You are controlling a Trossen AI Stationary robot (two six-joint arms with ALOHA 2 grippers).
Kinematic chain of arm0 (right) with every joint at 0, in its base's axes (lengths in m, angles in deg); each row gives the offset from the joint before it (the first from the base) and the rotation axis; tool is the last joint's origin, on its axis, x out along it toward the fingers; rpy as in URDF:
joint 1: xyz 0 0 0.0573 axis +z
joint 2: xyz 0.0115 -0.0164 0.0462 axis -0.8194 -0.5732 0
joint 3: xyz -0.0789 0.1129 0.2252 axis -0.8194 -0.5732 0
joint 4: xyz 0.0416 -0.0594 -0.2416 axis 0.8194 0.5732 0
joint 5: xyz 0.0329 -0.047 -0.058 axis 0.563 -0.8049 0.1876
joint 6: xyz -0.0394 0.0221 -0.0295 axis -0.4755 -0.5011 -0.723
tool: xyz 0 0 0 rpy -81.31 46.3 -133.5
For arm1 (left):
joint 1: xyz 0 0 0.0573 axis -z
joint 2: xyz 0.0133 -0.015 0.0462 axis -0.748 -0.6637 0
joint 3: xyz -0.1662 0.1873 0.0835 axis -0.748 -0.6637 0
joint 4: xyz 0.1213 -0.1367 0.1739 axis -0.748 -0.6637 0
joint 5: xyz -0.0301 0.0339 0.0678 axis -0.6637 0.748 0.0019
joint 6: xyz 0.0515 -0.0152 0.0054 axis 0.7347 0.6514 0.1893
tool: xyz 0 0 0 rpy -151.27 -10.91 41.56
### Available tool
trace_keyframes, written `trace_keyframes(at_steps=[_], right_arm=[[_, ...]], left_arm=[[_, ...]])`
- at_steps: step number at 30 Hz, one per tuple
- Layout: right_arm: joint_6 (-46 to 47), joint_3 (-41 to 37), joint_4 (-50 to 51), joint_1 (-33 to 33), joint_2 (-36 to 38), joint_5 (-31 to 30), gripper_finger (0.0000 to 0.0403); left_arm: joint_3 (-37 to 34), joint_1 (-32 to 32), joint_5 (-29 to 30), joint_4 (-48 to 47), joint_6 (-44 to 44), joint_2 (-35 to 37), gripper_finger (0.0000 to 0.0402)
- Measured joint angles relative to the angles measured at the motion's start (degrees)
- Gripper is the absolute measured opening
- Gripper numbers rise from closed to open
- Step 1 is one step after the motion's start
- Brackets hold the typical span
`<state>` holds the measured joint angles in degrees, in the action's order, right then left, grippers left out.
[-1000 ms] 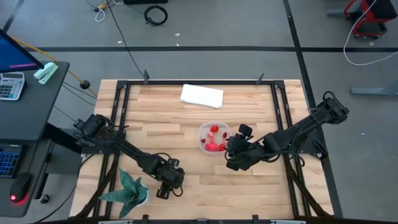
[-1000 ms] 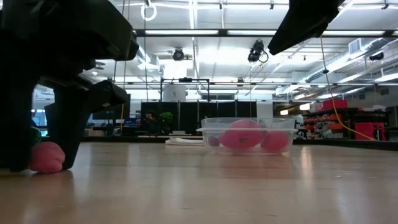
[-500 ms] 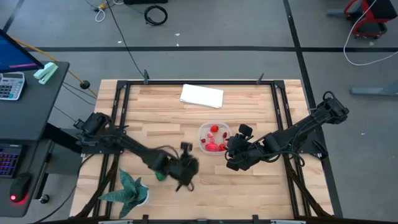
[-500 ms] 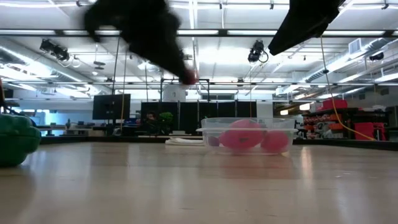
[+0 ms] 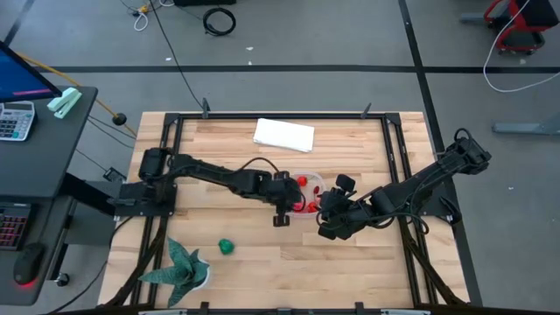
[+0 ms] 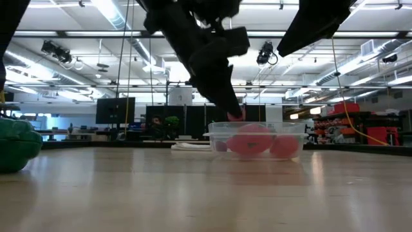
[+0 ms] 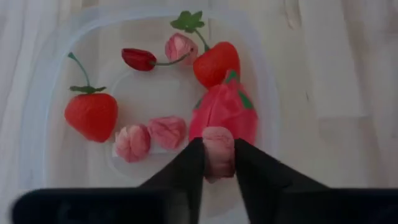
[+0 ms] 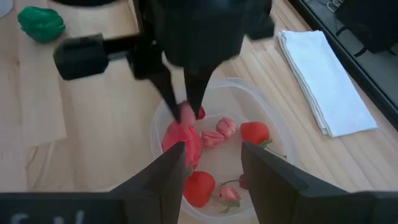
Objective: Pick and placing Produce into tupperware
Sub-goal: Put the pink peach into the transparent bin, then put the green bell pepper into the transparent bin
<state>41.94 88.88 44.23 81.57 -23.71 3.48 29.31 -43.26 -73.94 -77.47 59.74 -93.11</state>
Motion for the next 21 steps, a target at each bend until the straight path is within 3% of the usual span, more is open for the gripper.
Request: trace_keyframes(at_steps=[6,10,17,21], right_arm=[[0.0,0.0,0.2,-0.1,0.0,-0.1,0.0165],[-0.1,0.0,0.3,-0.1,0.0,-0.1,0.0165],[-0.1,0.0,0.4,-0.1,0.0,-0.1,0.0165],[0.0,0.0,0.4,-0.1,0.0,0.0,0.0165]], left_arm=[[0.0,-0.1,1.5,-0.5,2.0,-0.3,0.0199],[2.2,0.6,1.4,-6.5,-1.4,-0.1,0.0241],[13.8,4.2,-4.4,-36.7,-9.6,0.0,0.0234],[18.0,9.5,-10.6,-45.0,-9.8,0.2,0.0215]])
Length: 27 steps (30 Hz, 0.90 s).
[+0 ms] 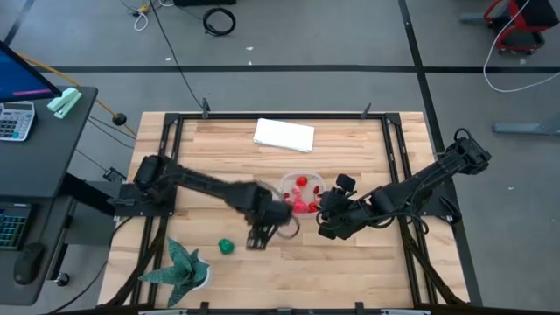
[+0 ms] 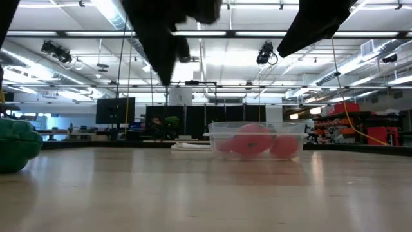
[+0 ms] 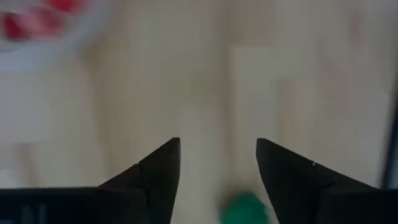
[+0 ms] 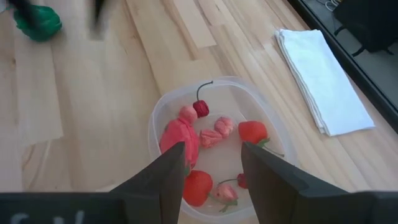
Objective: Pick and placing Produce into tupperware
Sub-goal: Put the green bell pepper into the transparent bin
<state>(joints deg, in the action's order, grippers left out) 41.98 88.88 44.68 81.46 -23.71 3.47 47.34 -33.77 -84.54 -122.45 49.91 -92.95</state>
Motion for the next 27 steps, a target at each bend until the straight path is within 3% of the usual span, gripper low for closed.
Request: trace_keyframes(at_steps=[3,8,14,22,27], right_arm=[[0.0,0.0,0.0,0.0,0.0,0.4,0.0165],[0.1,0.0,0.0,0.4,0.0,0.4,0.0165],[1.5,0.0,-0.2,1.6,0.0,0.4,0.0165],[1.6,0.0,-0.2,2.0,0.0,0.4,0.0165],[1.5,0.0,-0.2,2.0,0.0,0.4,0.0165]], left_arm=[[0.8,5.0,-1.3,-2.6,-2.5,0.0,0.0211],[-2.2,13.0,-1.3,-1.6,-15.4,-0.1,0.0223],[-8.3,19.5,5.4,1.2,-26.8,-0.2,0.0251],[-14.4,22.6,5.8,1.2,-20.8,-0.2,0.0285],[-14.8,22.5,7.9,0.9,-17.5,-0.2,0.0288]])
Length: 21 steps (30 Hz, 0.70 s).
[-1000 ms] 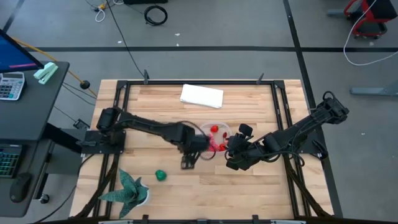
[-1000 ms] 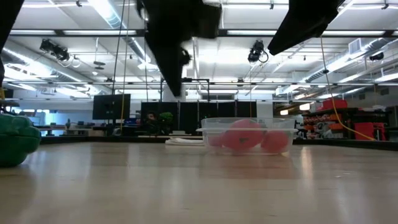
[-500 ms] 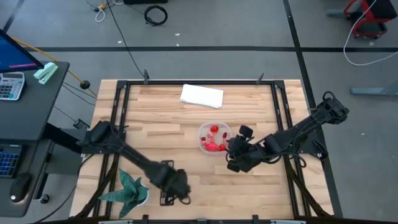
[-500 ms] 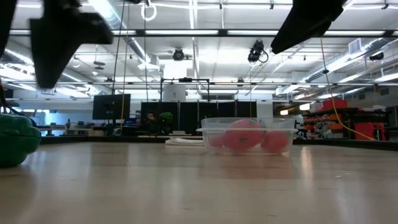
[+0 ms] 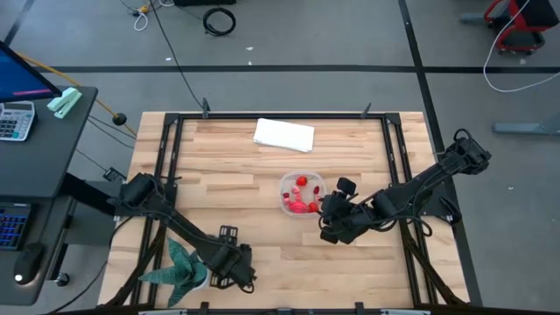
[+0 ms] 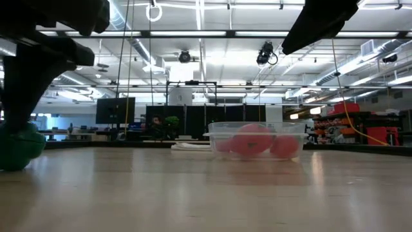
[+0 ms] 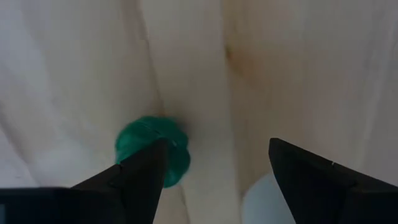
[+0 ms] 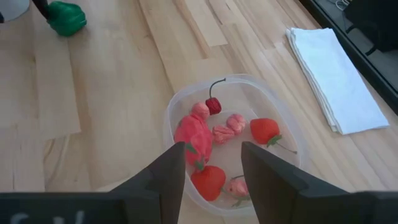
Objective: Pick and placing Produce into tupperware
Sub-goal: Put the green bell pepper into the transparent bin
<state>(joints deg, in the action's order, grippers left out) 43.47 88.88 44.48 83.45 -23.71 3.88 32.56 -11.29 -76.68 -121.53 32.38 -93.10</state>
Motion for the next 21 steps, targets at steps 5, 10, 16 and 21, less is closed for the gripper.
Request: trace_keyframes(at_steps=[5,10,16,21], right_arm=[[0.0,0.0,0.0,0.0,0.0,0.0,0.0165],[0.0,0.0,0.0,0.0,0.0,0.0,0.0165],[0.0,0.0,0.0,0.0,0.0,0.0,0.0165],[0.0,0.0,0.0,0.0,0.0,-0.1,0.0165]], left_arm=[[0.0,-0.3,3.0,-2.9,3.6,0.0,0.0288],[0.0,-0.3,7.7,-7.2,7.5,0.0,0.0288],[-0.1,-0.8,8.1,-7.4,7.2,-0.1,0.0288],[-3.1,-1.7,8.8,-6.6,2.1,-0.1,0.0288]])
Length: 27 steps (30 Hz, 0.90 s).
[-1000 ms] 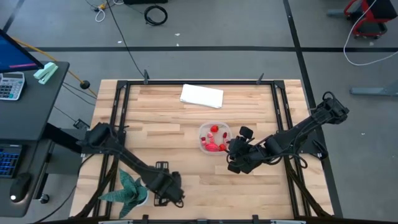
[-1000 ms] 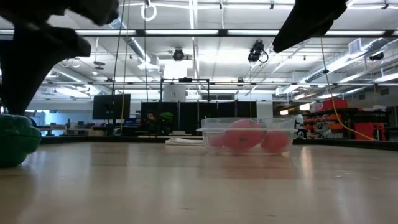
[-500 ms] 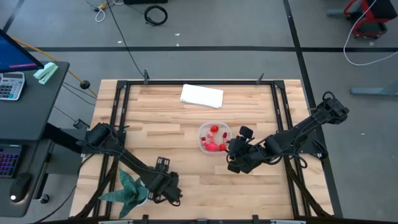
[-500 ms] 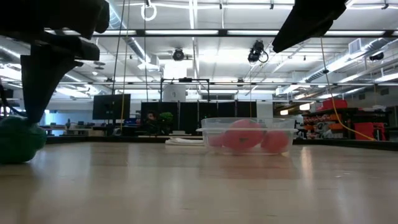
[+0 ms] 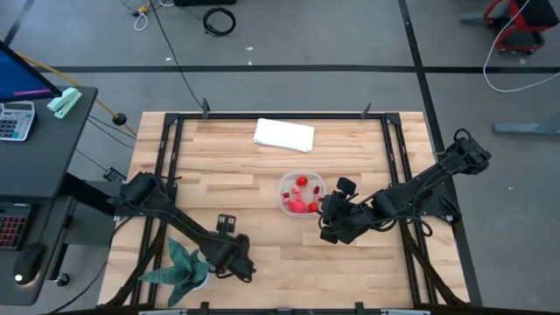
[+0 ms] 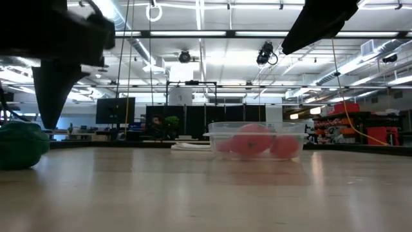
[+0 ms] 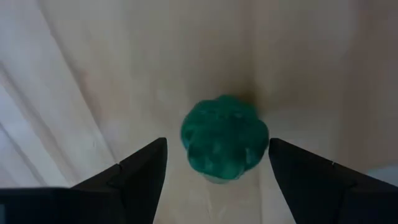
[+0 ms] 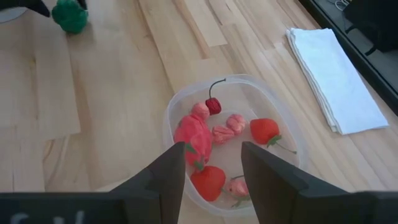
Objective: Pick and placing Produce into tupperware
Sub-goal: Put the green bell pepper into the transparent bin
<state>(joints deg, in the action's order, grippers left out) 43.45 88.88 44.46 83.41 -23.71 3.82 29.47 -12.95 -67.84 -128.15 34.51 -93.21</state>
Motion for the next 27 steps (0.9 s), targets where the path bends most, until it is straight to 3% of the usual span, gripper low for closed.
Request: trace_keyframes(at_steps=[15,21,27], right_arm=[[0.0,0.0,0.0,0.0,0.0,-0.3,0.0165],[-0.1,0.0,0.0,0.0,0.0,-0.3,0.0165],[-0.2,0.0,0.0,0.0,0.0,-0.4,0.0165]], left_arm=[[-6.4,-0.5,0.2,6.0,-2.5,0.0,0.0286],[-6.5,-2.0,2.8,6.9,-2.6,0.0,0.0242],[-4.0,-5.4,10.9,6.0,-5.5,-0.1,0.0206]])
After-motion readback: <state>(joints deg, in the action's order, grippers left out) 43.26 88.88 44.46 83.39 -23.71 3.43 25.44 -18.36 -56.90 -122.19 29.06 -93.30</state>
